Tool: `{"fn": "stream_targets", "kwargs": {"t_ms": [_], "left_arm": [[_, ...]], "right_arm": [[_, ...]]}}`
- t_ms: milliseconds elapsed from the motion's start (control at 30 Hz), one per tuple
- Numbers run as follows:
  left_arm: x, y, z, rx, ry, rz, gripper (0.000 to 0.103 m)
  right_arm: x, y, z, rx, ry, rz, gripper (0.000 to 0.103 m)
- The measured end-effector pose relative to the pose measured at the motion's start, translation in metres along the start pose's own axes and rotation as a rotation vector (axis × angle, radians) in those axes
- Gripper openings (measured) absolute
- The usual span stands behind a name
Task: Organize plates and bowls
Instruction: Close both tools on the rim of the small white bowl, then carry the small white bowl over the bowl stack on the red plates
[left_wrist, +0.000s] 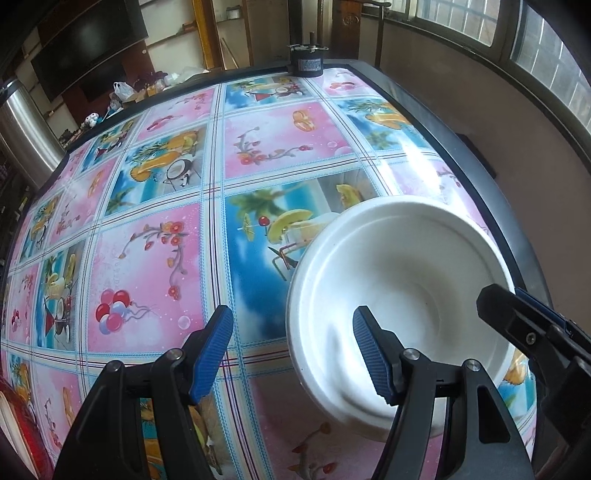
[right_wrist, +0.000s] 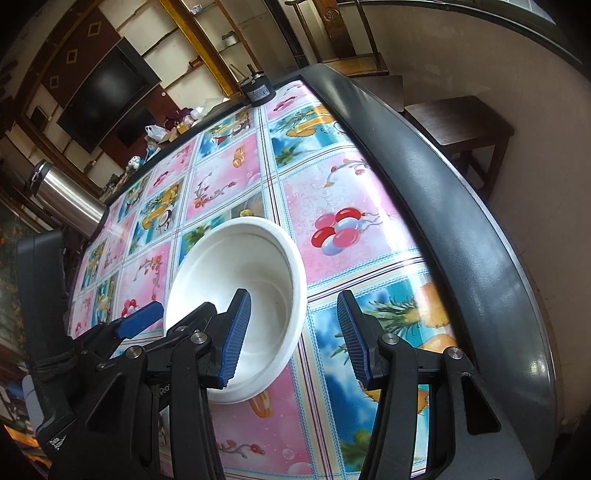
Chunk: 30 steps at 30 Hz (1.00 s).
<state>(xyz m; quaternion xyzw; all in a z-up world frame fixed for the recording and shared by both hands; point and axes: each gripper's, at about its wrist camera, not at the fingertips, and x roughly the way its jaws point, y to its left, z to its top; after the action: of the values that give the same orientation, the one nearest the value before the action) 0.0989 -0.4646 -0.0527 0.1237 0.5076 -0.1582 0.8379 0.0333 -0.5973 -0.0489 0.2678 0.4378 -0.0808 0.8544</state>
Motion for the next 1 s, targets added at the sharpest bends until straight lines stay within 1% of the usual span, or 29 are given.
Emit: {"fn": "stream_targets", "kwargs": {"t_ms": [133, 167, 200, 267, 367, 433, 533, 567, 600, 633, 667, 700, 733, 767, 900, 1000], "left_arm": [[0.0, -0.002, 0.001, -0.006, -0.005, 0.0, 0.068], [0.001, -0.003, 0.001, -0.004, -0.006, 0.004, 0.068], [0.002, -0.003, 0.001, -0.006, -0.002, 0.005, 0.068], [0.006, -0.003, 0.0, -0.009, 0.015, -0.002, 0.068], [0.005, -0.004, 0.0, -0.007, 0.003, 0.01, 0.068], [0.002, -0.004, -0.001, -0.002, -0.014, 0.019, 0.068], [0.004, -0.006, -0.001, 0.0, -0.001, 0.009, 0.068], [0.004, -0.007, -0.001, 0.004, 0.0, 0.006, 0.067], [0.004, -0.008, -0.001, 0.008, -0.009, 0.004, 0.067], [0.003, -0.009, -0.002, 0.009, -0.016, 0.0, 0.063], [0.004, -0.009, -0.002, 0.01, -0.015, -0.004, 0.048], [0.007, -0.011, -0.003, 0.017, 0.003, -0.002, 0.038], [0.009, -0.011, -0.003, 0.016, 0.014, -0.021, 0.034], [0.008, -0.01, -0.003, 0.013, 0.007, -0.017, 0.029], [0.002, -0.004, -0.004, 0.002, 0.004, -0.028, 0.026], [-0.009, 0.004, -0.008, 0.001, -0.009, -0.022, 0.023]], "right_arm": [[0.005, 0.001, 0.0, -0.013, 0.004, -0.01, 0.047], [0.007, 0.0, 0.0, -0.012, 0.009, -0.007, 0.044], [0.01, -0.001, -0.001, -0.008, 0.014, 0.004, 0.036], [0.013, -0.001, -0.002, -0.012, 0.02, 0.009, 0.028], [0.013, -0.004, -0.002, -0.002, 0.013, 0.02, 0.022], [0.011, -0.004, -0.002, -0.003, 0.006, 0.021, 0.022], [0.011, -0.003, -0.002, -0.009, 0.008, 0.035, 0.022], [0.011, -0.002, -0.002, -0.016, 0.009, 0.035, 0.021], [0.013, 0.0, -0.003, -0.029, 0.014, 0.028, 0.014], [0.015, 0.001, -0.004, -0.034, 0.02, 0.024, 0.014], [0.018, 0.002, -0.005, -0.04, 0.026, 0.024, 0.013], [0.02, 0.002, -0.007, -0.046, 0.031, 0.024, 0.012], [0.021, 0.003, -0.008, -0.047, 0.032, 0.027, 0.012], [0.02, 0.003, -0.008, -0.049, 0.028, 0.019, 0.012], [0.017, 0.004, -0.011, -0.056, 0.025, 0.032, 0.012], [0.013, 0.009, -0.015, -0.055, 0.024, 0.048, 0.012]]}}
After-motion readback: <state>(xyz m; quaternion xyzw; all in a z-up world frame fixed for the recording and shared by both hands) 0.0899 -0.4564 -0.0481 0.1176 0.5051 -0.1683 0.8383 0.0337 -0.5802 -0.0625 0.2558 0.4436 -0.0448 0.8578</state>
